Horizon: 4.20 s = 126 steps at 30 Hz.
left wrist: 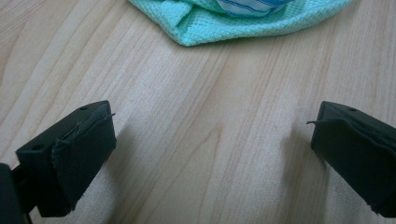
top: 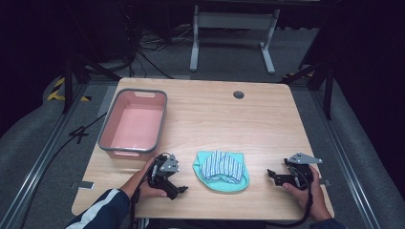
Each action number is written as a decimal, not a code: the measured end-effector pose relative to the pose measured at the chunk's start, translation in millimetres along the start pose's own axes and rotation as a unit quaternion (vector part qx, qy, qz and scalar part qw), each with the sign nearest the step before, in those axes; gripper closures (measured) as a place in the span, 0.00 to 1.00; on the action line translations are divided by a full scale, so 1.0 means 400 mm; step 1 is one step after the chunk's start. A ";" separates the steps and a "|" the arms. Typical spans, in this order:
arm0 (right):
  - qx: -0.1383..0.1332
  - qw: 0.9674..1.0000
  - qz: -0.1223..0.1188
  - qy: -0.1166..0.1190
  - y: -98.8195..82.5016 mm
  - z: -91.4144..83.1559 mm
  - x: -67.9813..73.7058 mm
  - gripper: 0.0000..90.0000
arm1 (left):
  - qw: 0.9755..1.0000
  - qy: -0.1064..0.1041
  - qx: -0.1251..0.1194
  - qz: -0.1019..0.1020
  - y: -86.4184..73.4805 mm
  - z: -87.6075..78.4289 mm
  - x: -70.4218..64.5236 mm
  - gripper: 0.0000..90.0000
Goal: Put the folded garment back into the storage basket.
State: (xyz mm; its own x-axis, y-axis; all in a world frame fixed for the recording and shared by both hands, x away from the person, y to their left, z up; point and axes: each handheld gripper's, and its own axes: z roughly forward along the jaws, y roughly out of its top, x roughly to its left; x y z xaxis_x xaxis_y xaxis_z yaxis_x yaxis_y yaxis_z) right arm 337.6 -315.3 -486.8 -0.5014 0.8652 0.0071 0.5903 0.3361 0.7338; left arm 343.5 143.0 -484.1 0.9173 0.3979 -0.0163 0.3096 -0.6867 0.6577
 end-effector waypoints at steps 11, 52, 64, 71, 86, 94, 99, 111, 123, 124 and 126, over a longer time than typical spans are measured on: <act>0.000 1.000 0.008 -0.010 -0.004 -0.005 0.003 0.18 | 1.000 0.001 0.000 0.002 0.000 0.000 0.000 0.00; -0.014 1.000 -0.015 0.014 0.056 -0.034 0.085 0.28 | 0.999 0.046 -0.009 -0.020 0.114 -0.014 -0.001 0.27; 0.020 0.996 -0.067 0.047 0.130 0.026 0.183 0.32 | 0.998 0.042 0.003 -0.042 0.165 0.028 0.019 0.29; 0.033 0.996 -0.061 0.056 0.154 0.056 0.203 0.33 | 0.998 0.037 0.022 -0.044 0.175 0.063 0.033 0.29; 0.068 0.995 -0.049 0.046 0.176 0.108 0.247 0.33 | 0.997 0.034 0.046 -0.051 0.182 0.102 0.042 0.23; 0.058 0.996 -0.036 0.053 0.156 0.123 0.242 0.27 | 0.996 0.039 0.033 -0.069 0.170 0.110 0.042 0.16; 0.058 0.994 -0.052 0.071 0.156 0.119 0.250 0.36 | 0.996 0.043 0.028 -0.069 0.168 0.112 0.035 0.16; 0.060 0.990 -0.067 0.108 0.161 0.110 0.264 0.74 | 0.999 -0.016 0.018 -0.035 0.176 0.102 0.012 0.76; 0.053 0.988 -0.074 0.123 0.159 0.109 0.268 0.88 | 0.999 -0.019 0.024 -0.018 0.181 0.101 0.005 0.87; 0.053 0.988 -0.071 0.124 0.159 0.108 0.267 0.89 | 0.999 -0.018 0.026 -0.016 0.182 0.100 0.004 0.88; 0.052 0.988 -0.067 0.126 0.159 0.108 0.264 0.89 | 0.999 -0.016 0.030 -0.015 0.184 0.099 0.004 0.88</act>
State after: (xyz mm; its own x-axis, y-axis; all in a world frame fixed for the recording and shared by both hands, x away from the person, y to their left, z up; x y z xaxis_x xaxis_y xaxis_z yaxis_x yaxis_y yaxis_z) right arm 349.4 -186.5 -468.8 -0.7132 0.6947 0.0934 0.5637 0.4893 0.6655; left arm 377.4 69.1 -465.5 0.9144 0.4002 -0.0611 0.3514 -0.7098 0.6105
